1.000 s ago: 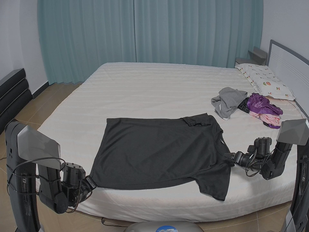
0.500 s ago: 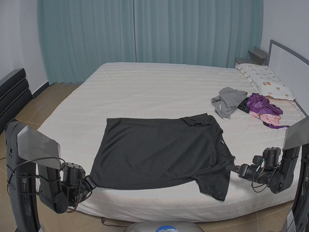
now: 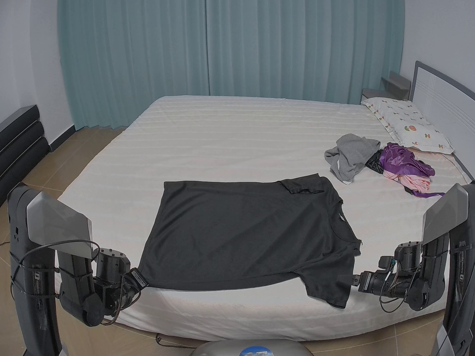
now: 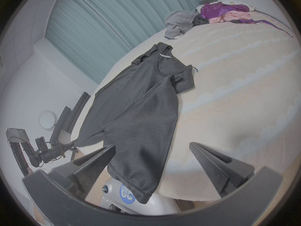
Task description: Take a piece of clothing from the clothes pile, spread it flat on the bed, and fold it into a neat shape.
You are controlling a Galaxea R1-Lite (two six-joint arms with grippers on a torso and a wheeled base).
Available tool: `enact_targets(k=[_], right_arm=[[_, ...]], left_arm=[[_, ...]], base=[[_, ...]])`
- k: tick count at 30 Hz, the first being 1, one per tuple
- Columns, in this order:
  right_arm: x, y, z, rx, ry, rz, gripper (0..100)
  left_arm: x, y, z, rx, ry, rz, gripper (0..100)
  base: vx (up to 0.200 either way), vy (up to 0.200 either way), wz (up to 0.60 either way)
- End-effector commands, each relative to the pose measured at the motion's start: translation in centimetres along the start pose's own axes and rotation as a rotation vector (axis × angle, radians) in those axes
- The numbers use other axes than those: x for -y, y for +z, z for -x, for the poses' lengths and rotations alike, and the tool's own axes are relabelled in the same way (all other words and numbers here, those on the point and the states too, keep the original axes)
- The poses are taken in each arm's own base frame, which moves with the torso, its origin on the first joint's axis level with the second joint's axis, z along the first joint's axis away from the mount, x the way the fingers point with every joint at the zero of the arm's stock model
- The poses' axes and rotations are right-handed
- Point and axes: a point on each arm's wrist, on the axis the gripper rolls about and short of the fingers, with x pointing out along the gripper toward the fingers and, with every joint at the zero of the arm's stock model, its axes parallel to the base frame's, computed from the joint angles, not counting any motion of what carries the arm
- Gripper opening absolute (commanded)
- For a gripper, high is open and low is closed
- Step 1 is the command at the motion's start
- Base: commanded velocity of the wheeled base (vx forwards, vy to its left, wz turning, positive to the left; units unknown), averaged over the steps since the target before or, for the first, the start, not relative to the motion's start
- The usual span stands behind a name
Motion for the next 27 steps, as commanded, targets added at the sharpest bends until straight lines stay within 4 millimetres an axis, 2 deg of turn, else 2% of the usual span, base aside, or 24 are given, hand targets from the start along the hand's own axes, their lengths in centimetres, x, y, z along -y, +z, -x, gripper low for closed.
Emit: enact_targets(k=[1,23,24,27], right_arm=[[0.0,0.1,-0.7,-0.004,0.008,0.006,100],[-0.4,0.7,-1.9,-0.01,0.028,0.023,100],[-0.4,0.7,-1.9,-0.01,0.03,0.024,0],[-0.4,0.7,-1.9,-0.015,0.021,0.019,0]], left_arm=[[0.0,0.1,-0.1,0.003,0.001,0.003,0],[-0.1,0.0,-0.1,0.0,0.002,0.0,0],[0.0,0.0,-0.1,0.001,0.001,0.0,0],[-0.1,0.0,-0.1,0.0,0.002,0.0,0]], base=[[0.0,0.0,0.0],[0.0,0.0,0.0],[0.0,0.0,0.0],[0.0,0.0,0.0]])
